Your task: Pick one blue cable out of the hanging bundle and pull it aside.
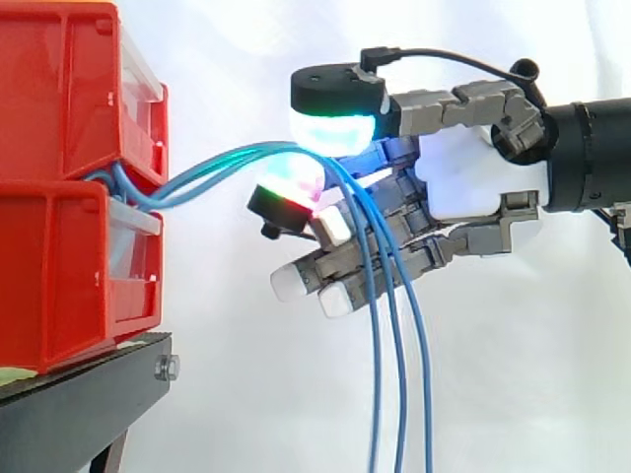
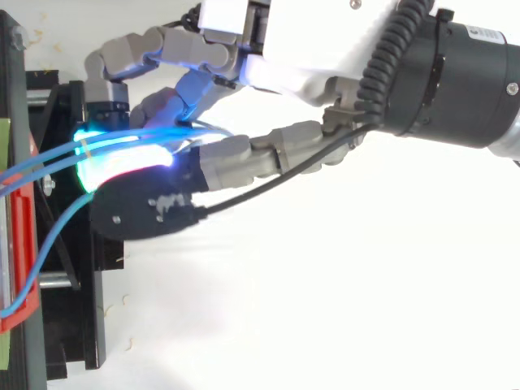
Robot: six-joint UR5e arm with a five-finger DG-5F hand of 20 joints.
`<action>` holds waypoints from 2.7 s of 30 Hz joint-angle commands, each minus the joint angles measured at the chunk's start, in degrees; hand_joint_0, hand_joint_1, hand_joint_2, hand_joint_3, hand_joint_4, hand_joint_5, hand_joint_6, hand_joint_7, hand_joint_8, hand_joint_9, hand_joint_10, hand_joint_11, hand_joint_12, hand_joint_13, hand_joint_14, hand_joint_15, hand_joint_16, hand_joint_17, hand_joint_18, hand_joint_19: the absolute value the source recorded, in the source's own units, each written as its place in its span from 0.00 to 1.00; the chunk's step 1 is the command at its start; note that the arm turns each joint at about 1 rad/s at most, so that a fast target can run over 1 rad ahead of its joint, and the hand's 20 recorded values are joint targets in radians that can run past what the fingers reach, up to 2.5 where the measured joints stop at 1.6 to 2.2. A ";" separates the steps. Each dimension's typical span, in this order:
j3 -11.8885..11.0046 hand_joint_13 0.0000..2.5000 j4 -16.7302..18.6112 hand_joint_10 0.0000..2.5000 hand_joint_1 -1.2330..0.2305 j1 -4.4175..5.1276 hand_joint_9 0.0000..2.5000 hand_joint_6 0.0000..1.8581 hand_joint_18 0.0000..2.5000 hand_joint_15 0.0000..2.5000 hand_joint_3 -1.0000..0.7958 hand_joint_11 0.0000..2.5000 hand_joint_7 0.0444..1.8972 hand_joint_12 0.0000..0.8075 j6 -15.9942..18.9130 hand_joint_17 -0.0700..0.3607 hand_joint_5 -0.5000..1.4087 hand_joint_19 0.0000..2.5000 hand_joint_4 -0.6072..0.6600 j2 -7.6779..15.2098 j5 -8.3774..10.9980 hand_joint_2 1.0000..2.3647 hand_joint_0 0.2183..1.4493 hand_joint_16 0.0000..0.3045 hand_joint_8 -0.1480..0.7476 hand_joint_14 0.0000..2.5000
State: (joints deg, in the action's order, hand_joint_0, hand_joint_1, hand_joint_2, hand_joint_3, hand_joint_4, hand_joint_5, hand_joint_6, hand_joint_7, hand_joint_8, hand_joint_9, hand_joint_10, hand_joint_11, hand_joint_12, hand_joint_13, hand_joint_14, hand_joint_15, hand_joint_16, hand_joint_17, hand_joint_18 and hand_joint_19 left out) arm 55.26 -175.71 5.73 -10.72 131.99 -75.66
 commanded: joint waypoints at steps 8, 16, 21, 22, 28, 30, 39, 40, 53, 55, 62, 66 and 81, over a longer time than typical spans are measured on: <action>-0.06 0.25 -0.33 0.01 0.20 -0.20 0.29 0.50 0.24 0.16 0.28 0.24 0.80 0.47 0.09 0.41 0.19 0.15 0.50 0.02 -0.01 0.00 0.41 0.16 0.39 0.01; -0.06 0.26 -0.86 0.01 0.56 -0.37 0.34 0.47 0.21 0.18 0.28 0.24 0.71 0.54 0.00 0.47 0.21 0.22 0.57 0.02 -0.01 0.00 0.21 0.19 0.48 0.01; -0.06 0.25 -0.86 0.00 0.62 -0.37 0.35 0.46 0.20 0.18 0.28 0.23 0.68 0.56 0.00 0.48 0.20 0.23 0.58 0.02 -0.01 0.00 0.19 0.20 0.51 0.01; 0.03 0.25 -0.86 0.00 0.61 -0.37 0.35 0.46 0.21 0.18 0.28 0.24 0.67 0.57 0.09 0.49 0.20 0.23 0.59 0.02 -0.01 0.00 0.18 0.21 0.52 0.01; 0.03 0.24 -0.86 0.00 0.41 -0.55 0.32 0.45 0.21 0.17 0.28 0.24 0.63 0.59 0.09 0.52 0.18 0.21 0.64 0.02 -0.01 0.00 0.13 0.23 0.55 0.01; 0.03 0.23 -0.86 0.00 0.37 -0.55 0.30 0.45 0.21 0.17 0.28 0.24 0.62 0.60 0.09 0.53 0.18 0.20 0.65 0.02 -0.01 0.00 0.13 0.23 0.55 0.01; 0.03 0.17 -1.74 0.00 0.41 -0.72 0.25 0.34 0.16 0.12 0.28 0.18 0.61 0.63 0.09 0.58 0.20 0.16 0.70 0.02 -0.01 0.00 0.07 0.26 0.57 0.00; 0.03 0.17 -1.65 0.00 0.44 -0.81 0.25 0.33 0.16 0.12 0.28 0.18 0.62 0.63 0.09 0.58 0.20 0.16 0.72 0.02 -0.10 0.00 0.06 0.26 0.57 0.00; 0.03 0.17 -1.47 0.00 0.68 -0.81 0.27 0.31 0.12 0.13 0.28 0.18 0.71 0.53 0.09 0.47 0.22 0.20 0.61 0.02 0.25 0.00 0.24 0.19 0.50 0.00; 0.03 0.18 -1.47 0.00 0.62 -1.07 0.28 0.32 0.13 0.13 0.28 0.19 0.70 0.52 0.35 0.46 0.21 0.20 0.61 0.10 0.34 0.00 0.25 0.19 0.50 0.01; 0.11 0.19 -1.47 0.01 0.47 -1.34 0.29 0.37 0.15 0.13 0.40 0.20 0.66 0.51 0.00 0.45 0.21 0.20 0.62 0.10 1.66 0.01 0.29 0.18 0.51 0.00; 0.11 0.19 -1.30 0.01 0.43 -1.34 0.29 0.38 0.16 0.13 0.42 0.20 0.66 0.51 -0.26 0.45 0.20 0.20 0.62 0.10 2.19 0.01 0.28 0.18 0.51 0.01; 3.72 0.20 3.89 0.00 0.54 -0.55 0.29 0.40 0.17 0.13 0.45 0.22 0.61 0.52 -2.02 0.45 0.19 0.21 0.63 0.37 3.68 0.01 0.30 0.18 0.52 0.01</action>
State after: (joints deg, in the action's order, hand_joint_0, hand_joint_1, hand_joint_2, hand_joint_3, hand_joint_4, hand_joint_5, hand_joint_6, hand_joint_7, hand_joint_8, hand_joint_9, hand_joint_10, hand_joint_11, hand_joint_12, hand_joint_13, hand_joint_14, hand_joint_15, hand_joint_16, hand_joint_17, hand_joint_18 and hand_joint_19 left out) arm 58.15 -174.34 5.03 -12.50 132.35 -72.18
